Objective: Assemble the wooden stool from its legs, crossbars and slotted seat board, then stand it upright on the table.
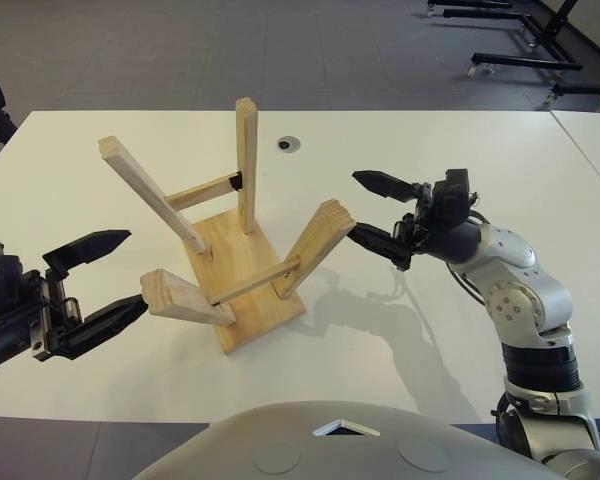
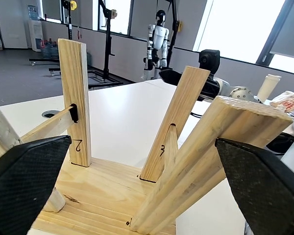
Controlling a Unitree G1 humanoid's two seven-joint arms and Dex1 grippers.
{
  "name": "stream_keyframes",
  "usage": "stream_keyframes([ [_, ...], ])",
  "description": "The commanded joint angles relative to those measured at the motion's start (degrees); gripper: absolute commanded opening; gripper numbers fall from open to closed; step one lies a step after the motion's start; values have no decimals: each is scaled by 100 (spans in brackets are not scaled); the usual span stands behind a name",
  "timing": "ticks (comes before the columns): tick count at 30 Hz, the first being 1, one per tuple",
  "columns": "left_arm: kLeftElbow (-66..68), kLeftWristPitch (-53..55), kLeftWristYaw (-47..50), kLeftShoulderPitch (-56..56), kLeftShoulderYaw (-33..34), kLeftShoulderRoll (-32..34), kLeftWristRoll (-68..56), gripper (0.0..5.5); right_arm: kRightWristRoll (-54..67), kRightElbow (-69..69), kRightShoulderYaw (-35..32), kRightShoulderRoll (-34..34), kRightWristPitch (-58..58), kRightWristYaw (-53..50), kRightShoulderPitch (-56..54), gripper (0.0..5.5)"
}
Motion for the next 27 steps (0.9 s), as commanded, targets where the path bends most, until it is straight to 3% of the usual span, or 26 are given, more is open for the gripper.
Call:
stream_keyframes([
  [1,-226,20,229,-345,-540,171,196,540,24,-324,427,11,103,280,-206,475],
  [14,39,-316,443,-1320,-1961,119,1287,540,163,-379,795,-113,398,545,-474,475],
  [27,100,-414,276,-1655,-2489,85,1581,540,262,-417,564,-642,643,1034,36,475],
])
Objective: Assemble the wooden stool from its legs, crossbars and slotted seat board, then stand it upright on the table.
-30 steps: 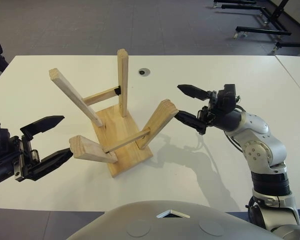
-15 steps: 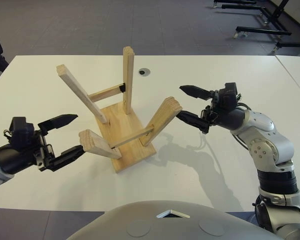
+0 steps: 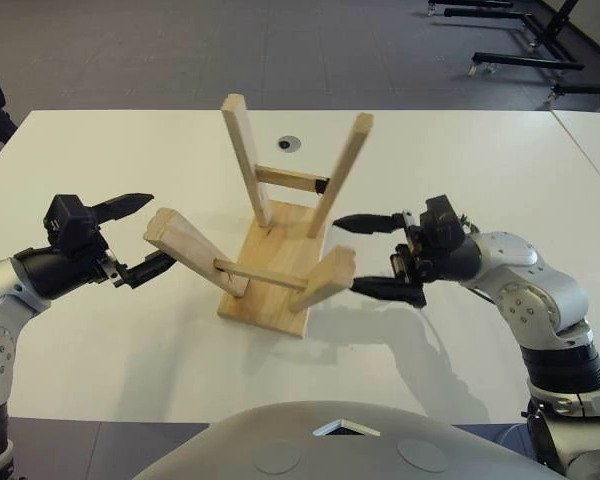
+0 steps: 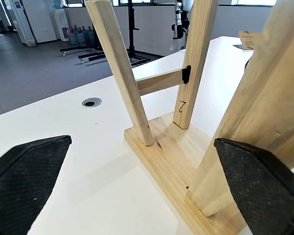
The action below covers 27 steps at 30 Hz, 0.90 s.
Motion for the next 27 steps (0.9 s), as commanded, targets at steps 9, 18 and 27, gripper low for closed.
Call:
stream_keyframes([
  [9,-417,-82,-720,133,-494,96,-408,540,-422,206,-354,-362,-156,-170,222,475],
  [18,391,-495,-540,136,388,87,-180,540,-464,500,-984,-742,-240,-129,161,475],
  [27,-415,-292,843,-1191,1518,-106,-2196,540,2038,0,-2035,-553,938,-1271,-1393,475],
])
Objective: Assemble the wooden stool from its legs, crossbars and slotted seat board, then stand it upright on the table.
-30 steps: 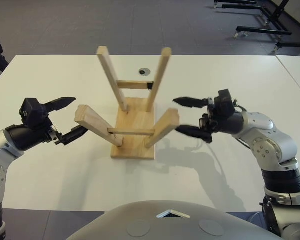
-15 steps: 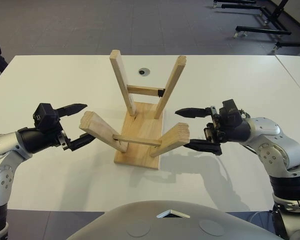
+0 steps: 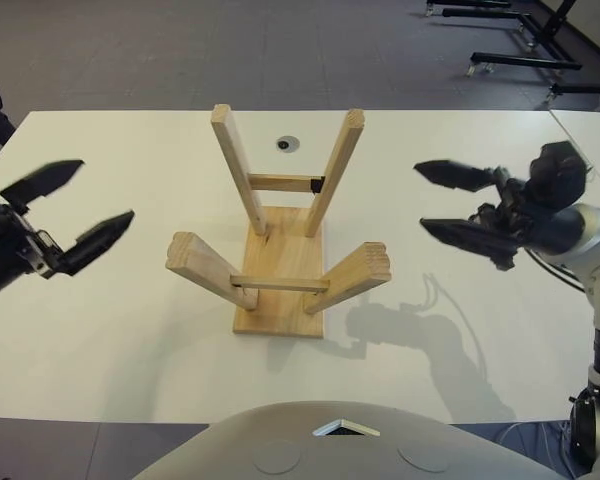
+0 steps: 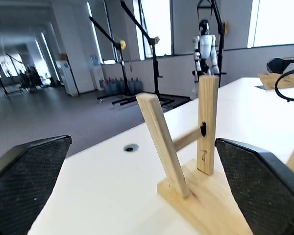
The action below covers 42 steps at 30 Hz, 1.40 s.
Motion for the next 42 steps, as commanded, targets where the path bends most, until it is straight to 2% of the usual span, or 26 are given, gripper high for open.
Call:
stream_keyframes([
  [1,-837,219,858,-1152,-337,-92,-1363,540,695,-687,125,437,109,-923,-1029,475],
  [6,-1918,545,1955,-1471,-1364,-282,-2647,540,2085,-1355,638,1420,67,-2483,-1835,475],
  [11,-2341,696,2510,-1247,-1781,-210,-3507,540,2975,-1736,954,1528,166,-3124,-1770,475],
  [14,-2139,874,2520,-871,-2530,-460,-3093,540,3169,-1680,1380,1429,520,-3071,-1123,475],
  [16,-1897,924,2355,-562,-2954,-643,-2761,540,2582,-1549,1825,1276,769,-2686,-565,475],
  [19,-1158,843,1941,-186,-3635,-946,-2020,540,568,-1160,2831,927,410,-1650,101,475],
  [21,-1000,735,1775,-105,-3749,-1008,-1868,540,241,-1032,2871,1018,128,-1441,43,475],
  [25,-984,502,1689,-274,-3626,-996,-1870,540,536,-978,2463,1322,-154,-1531,-287,475],
  [27,-1080,397,1738,-421,-3472,-996,-1977,540,1113,-1091,2150,1443,-150,-1798,-428,475],
  [31,-1482,181,1866,-646,-3199,-942,-2019,540,3012,-1179,1159,1510,-257,-2359,-873,475],
  [33,-1621,63,1987,-763,-3063,-979,-2049,540,3340,-1223,881,1459,-289,-2563,-1091,475],
  [37,-1823,-127,2239,-984,-2607,-952,-2249,540,2850,-1358,730,1133,-155,-2482,-1035,475],
  [39,-1852,-232,2214,-913,-2054,-795,-2405,540,1992,-1565,840,787,-113,-2069,-671,475],
  [42,-1422,-275,1953,-607,-719,-431,-2748,540,1581,-1755,723,395,53,-1607,118,475],
])
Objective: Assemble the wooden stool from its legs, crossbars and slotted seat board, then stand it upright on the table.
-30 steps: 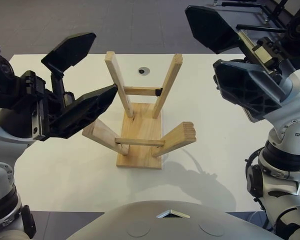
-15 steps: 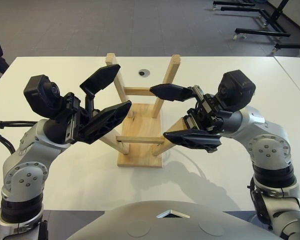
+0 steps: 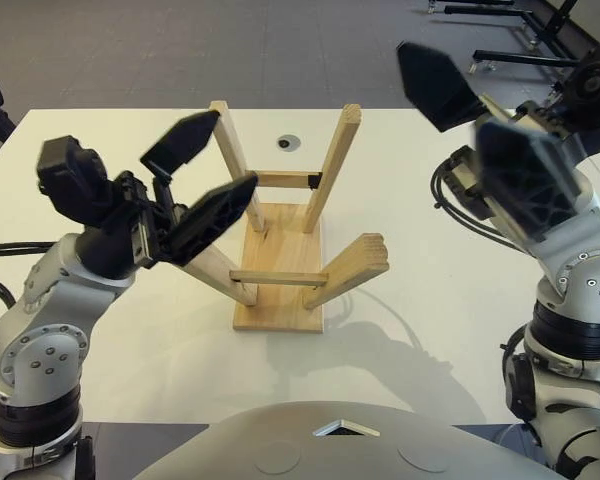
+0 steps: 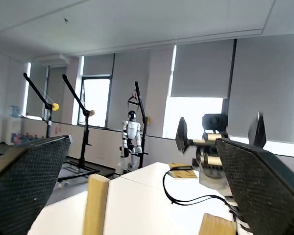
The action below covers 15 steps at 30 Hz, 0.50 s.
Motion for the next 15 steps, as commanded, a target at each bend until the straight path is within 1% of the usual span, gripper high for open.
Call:
stream_keyframes([
  [1,540,-18,-313,335,1538,499,-371,540,-629,-254,-93,-503,210,591,931,475],
  [3,874,81,-537,603,1947,627,-263,540,-1170,-278,-14,-607,76,770,1210,475],
  [4,1056,137,-677,786,2009,677,-55,540,-1470,-279,43,-621,-26,802,1268,475],
  [5,1227,185,-849,1022,1945,671,209,540,-1787,-327,115,-535,-189,754,1242,475],
  [8,1498,92,-1232,1520,1396,460,1132,540,-2515,-382,447,-208,-474,379,1006,475],
  [11,1510,-16,-1331,1519,1014,250,1549,540,-2982,-459,827,-206,-503,372,1208,475],
  [15,1451,-85,-1380,1530,875,93,1773,540,-3530,-128,877,-363,-771,449,1329,475],
])
